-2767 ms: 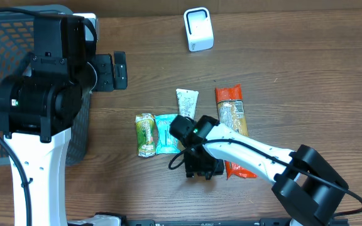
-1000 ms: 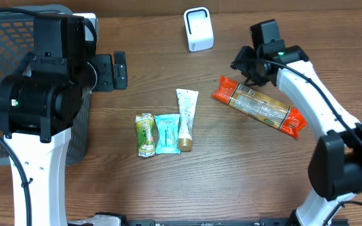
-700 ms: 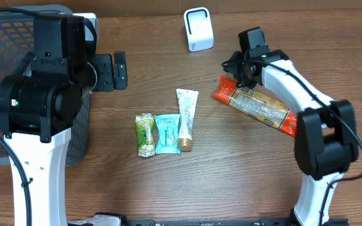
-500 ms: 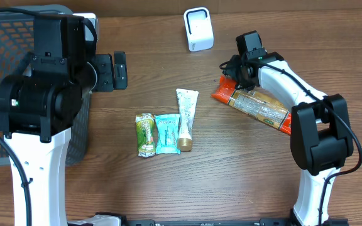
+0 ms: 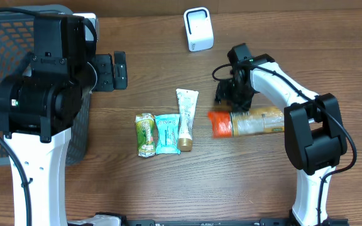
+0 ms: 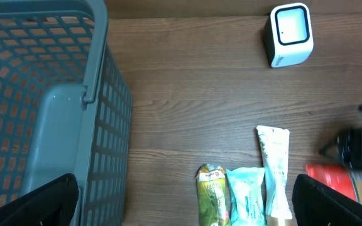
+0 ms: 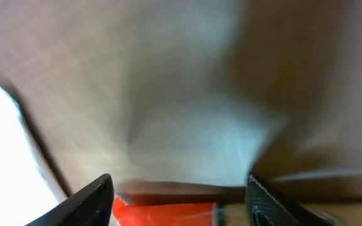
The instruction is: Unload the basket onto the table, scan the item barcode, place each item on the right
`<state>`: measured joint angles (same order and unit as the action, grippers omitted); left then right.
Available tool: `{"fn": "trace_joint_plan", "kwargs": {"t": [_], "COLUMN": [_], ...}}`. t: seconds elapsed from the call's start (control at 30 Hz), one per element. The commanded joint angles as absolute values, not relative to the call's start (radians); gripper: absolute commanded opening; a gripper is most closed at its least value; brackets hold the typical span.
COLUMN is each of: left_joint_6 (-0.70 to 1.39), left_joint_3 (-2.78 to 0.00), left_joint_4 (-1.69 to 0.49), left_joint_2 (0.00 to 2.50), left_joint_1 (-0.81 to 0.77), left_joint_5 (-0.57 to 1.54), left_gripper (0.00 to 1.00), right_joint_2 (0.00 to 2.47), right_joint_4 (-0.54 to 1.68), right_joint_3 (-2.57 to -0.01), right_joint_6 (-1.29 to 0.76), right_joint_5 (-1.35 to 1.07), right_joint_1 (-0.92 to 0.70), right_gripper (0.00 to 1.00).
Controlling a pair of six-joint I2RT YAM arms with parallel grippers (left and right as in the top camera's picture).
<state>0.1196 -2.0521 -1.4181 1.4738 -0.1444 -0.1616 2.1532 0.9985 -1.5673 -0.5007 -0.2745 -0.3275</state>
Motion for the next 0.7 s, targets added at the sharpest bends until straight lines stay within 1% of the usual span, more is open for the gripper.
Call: {"fn": "trace_joint_plan", "kwargs": {"t": [0.0, 0.1, 0.2, 0.33, 0.43, 0.5, 0.67], "left_joint_6": [0.112, 0.112, 0.112, 0.112, 0.112, 0.112, 0.112], "left_joint_3": [-2.055, -2.055, -2.055, -2.055, -2.055, -2.055, -2.055], "left_joint_4": [-1.417, -1.418, -1.417, -1.417, -1.417, -1.417, -1.417], "left_joint_2": [1.479, 1.479, 1.479, 1.479, 1.479, 1.479, 1.479], "left_joint_1": [-0.151, -0.151, -0.151, -0.151, -0.151, -0.151, -0.151], "left_joint_5": [-0.164, -0.164, -0.164, -0.164, -0.164, -0.164, -0.164], "left_gripper": [1.0, 1.0, 1.0, 1.0, 1.0, 1.0, 1.0], "right_joint_2": [2.168, 2.146, 2.066, 1.889, 1.769, 1.687, 1.511], "right_joint_4": [1.105, 1.195, 1.234, 1.278, 1.301, 1.285, 1.167], "right_joint_3": [-1.57, -1.57, -1.57, -1.57, -1.541, -1.463, -1.126], "right_joint_6": [-0.31, -0.293, -0.287, -0.292, -0.334, -0.375, -0.503], "right_joint_5": [-0.305, -0.255, -0.257, -0.291, -0.29, -0.289, -0.275], "right_joint_1": [-0.325, -0.293, -0.251, -0.204, -0.149, -0.101, 0.038], "right_gripper": [0.68, 0.65, 0.63, 0.64, 0.67, 0.67, 0.68]}}
